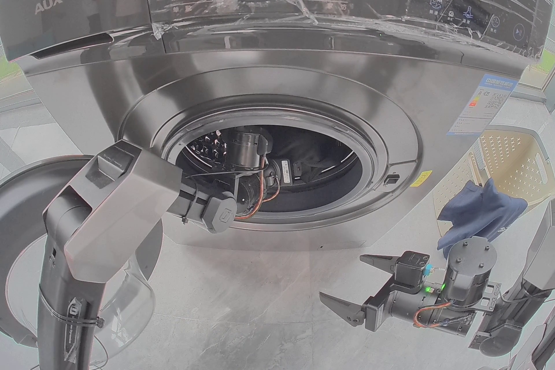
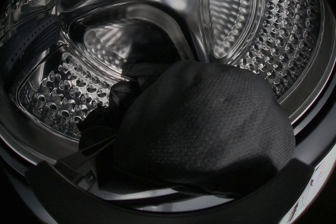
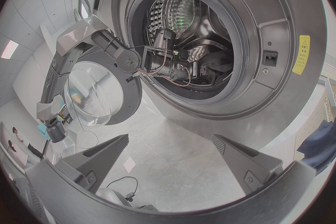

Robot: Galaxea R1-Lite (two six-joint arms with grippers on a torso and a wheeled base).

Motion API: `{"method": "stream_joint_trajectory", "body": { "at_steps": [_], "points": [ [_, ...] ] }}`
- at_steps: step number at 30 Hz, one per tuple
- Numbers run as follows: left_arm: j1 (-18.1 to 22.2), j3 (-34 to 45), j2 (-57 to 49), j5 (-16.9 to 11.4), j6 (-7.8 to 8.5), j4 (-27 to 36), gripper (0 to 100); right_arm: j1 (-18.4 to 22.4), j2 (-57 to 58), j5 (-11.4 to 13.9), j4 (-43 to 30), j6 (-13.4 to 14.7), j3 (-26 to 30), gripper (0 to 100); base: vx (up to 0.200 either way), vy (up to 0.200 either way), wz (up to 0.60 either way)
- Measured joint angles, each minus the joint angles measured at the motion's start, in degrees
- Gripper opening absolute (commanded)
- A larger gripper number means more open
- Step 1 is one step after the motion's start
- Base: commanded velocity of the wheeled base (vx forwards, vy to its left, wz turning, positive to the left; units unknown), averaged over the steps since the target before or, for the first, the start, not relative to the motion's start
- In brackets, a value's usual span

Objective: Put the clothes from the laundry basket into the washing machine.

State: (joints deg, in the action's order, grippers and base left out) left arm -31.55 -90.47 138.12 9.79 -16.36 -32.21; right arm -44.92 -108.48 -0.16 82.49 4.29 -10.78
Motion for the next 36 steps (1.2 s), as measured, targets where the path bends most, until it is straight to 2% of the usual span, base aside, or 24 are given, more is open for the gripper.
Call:
{"method": "stream_joint_trajectory", "body": {
  "at_steps": [4,8,13,18,26,27,36],
  "points": [
    [0.24,-1.46,1.21,0.09,1.19,-1.02,0,-0.02,-0.22,-0.02,0.0,0.02,-0.07,100,0.0,0.0,0.0],
    [0.66,-5.51,3.23,0.69,1.23,-1.73,0,-0.06,-0.37,-0.02,0.02,0.0,-0.16,100,0.0,0.0,0.0],
    [1.43,-15.51,7.19,1.93,1.12,-3.49,0,-0.09,-0.5,-0.02,0.5,-0.02,-0.22,100,0.0,0.0,0.0],
    [2.19,-22.26,11.74,2.9,0.13,-8.13,0,-0.11,-0.56,-0.02,0.94,-0.11,-0.27,100,0.0,0.0,0.0],
    [2.08,-23.54,12.54,3.21,-1.43,-9.17,0,-0.44,-1.05,-0.02,1.15,0.06,-0.3,100,0.0,0.0,0.0],
    [1.87,-23.04,12.08,3.21,-1.49,-8.9,100,-0.44,-1.08,0.0,1.17,0.11,-0.3,100,0.0,0.0,0.0],
    [-0.12,-12.04,3.97,3.23,-1.62,-5.58,100,-0.46,-1.24,-0.02,1.15,0.27,-0.22,100,0.0,0.0,0.0]
  ]
}}
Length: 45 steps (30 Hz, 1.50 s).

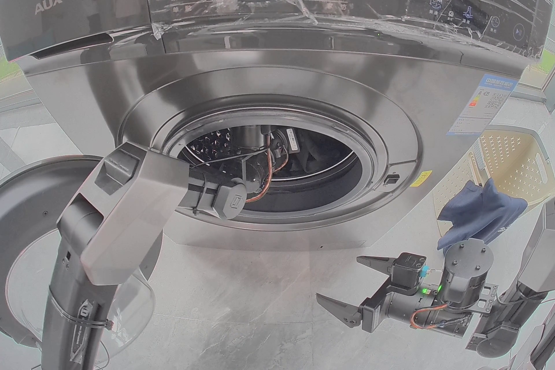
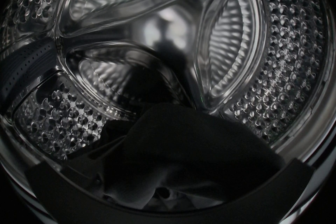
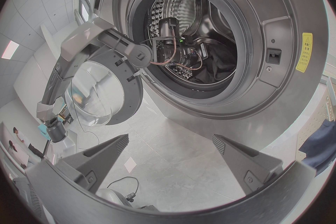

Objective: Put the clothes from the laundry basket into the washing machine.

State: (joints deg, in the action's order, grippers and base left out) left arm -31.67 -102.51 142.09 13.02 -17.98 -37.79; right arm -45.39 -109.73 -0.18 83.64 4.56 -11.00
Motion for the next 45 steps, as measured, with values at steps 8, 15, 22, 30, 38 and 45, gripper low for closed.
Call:
{"method": "stream_joint_trajectory", "body": {
  "at_steps": [8,15,22,30,38,45],
  "points": [
    [-1.67,14.51,-8.5,-0.07,0.52,4.1,100,0.07,-0.06,0.0,0.02,0.01,0.04,100,0.0,0.0,0.0],
    [-3.85,28.39,-15.49,-0.2,0.83,5.22,100,0.18,0.0,0.05,0.02,0.0,0.06,100,0.0,0.0,0.0],
    [-6.69,43.56,-22.08,-0.6,0.85,-0.04,100,0.68,0.55,0.13,0.0,0.0,0.34,100,0.0,0.0,0.0],
    [-10.61,60.7,-27.93,-1.48,1.27,-16.43,100,1.16,1.96,0.28,1.05,0.04,0.55,100,0.0,0.0,0.0],
    [-12.59,71.06,-36.78,-2.13,1.69,-20.83,100,1.45,5.27,0.4,3.34,-0.11,1.38,100,0.0,0.0,0.0],
    [-14.52,80.24,-46.4,-2.05,3.71,-21.21,100,1.65,9.81,0.43,3.58,-0.13,6.38,100,0.0,0.0,0.0]
  ]
}}
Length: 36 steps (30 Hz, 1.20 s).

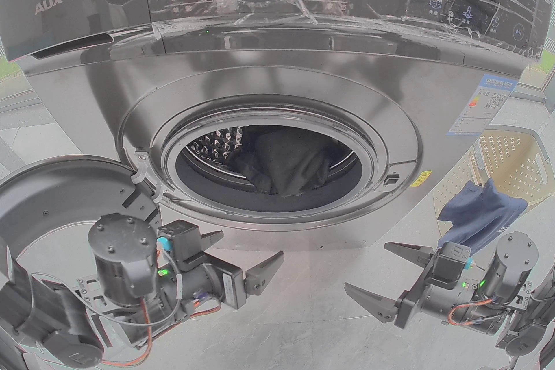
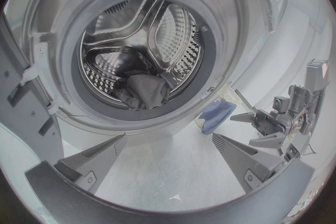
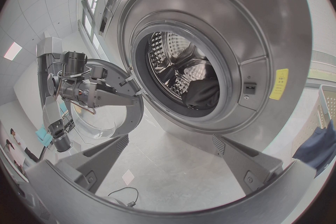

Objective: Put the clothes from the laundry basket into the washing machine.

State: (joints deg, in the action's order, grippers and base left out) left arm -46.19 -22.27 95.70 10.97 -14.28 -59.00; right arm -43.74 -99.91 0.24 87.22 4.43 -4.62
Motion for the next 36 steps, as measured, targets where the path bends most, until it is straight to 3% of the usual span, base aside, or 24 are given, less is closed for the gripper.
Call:
{"method": "stream_joint_trajectory", "body": {
  "at_steps": [4,13,28,29,36],
  "points": [
    [-0.83,2.21,-2.5,0.44,1.33,-0.06,100,0.05,1.82,0.02,0.01,0.04,2.12,100,0.0,0.0,0.0],
    [0.09,-3.9,3.34,0.33,1.74,-0.59,100,0.22,2.95,0.09,0.06,0.37,2.65,100,0.0,0.0,0.0],
    [9.03,-33.9,27.84,-1.87,3.61,-0.74,100,-0.27,2.67,0.11,0.11,1.23,3.06,100,0.0,0.0,0.0],
    [9.53,-36.13,29.39,-1.87,3.79,-0.33,0,-0.33,2.65,0.11,0.12,1.23,3.06,100,0.0,0.0,0.0],
    [12.51,-49.97,37.63,-1.94,4.46,5.57,0,-0.55,2.58,0.09,0.12,1.23,3.11,100,0.0,0.0,0.0]
  ]
}}
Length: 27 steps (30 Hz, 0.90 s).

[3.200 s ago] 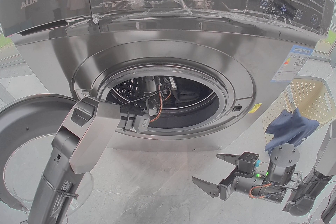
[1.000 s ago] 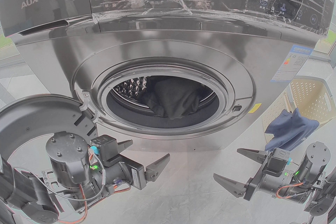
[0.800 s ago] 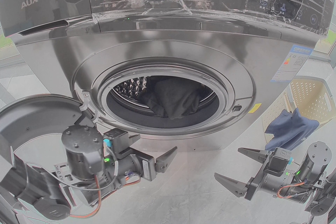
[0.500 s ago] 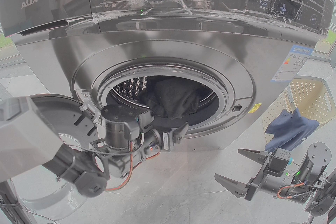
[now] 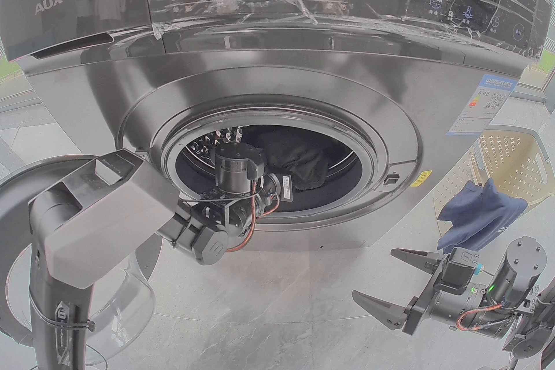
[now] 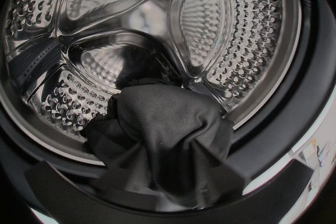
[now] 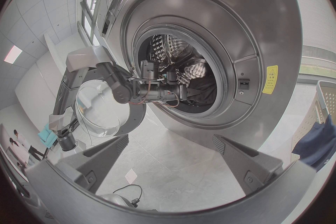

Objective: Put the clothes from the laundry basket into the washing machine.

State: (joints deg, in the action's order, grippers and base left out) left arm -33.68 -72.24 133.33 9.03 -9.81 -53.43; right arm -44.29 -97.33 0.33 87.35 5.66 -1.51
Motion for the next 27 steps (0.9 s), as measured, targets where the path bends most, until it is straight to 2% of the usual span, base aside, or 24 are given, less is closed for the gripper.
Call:
{"method": "stream_joint_trajectory", "body": {
  "at_steps": [8,19,20,24,27],
  "points": [
    [2.12,-15.35,6.52,-0.28,-0.12,6.47,0,-0.06,-0.11,0.0,0.07,0.0,-0.33,100,0.0,0.0,0.0],
    [3.82,-36.69,15.79,1.72,-1.67,4.33,0,-0.09,-0.13,0.0,0.1,-0.02,-0.49,100,0.0,0.0,0.0],
    [3.93,-37.88,16.53,1.94,-1.71,4.11,100,-0.09,-0.13,0.0,0.07,-0.02,-0.49,100,0.0,0.0,0.0],
    [4.02,-38.86,18.1,2.34,-1.84,3.6,100,-0.04,-0.11,0.0,0.1,-0.02,-0.44,100,0.0,0.0,0.0],
    [3.71,-35.72,17.42,2.45,-2.0,3.56,100,0.0,-0.11,0.0,0.1,-0.02,-0.41,100,0.0,0.0,0.0]
  ]
}}
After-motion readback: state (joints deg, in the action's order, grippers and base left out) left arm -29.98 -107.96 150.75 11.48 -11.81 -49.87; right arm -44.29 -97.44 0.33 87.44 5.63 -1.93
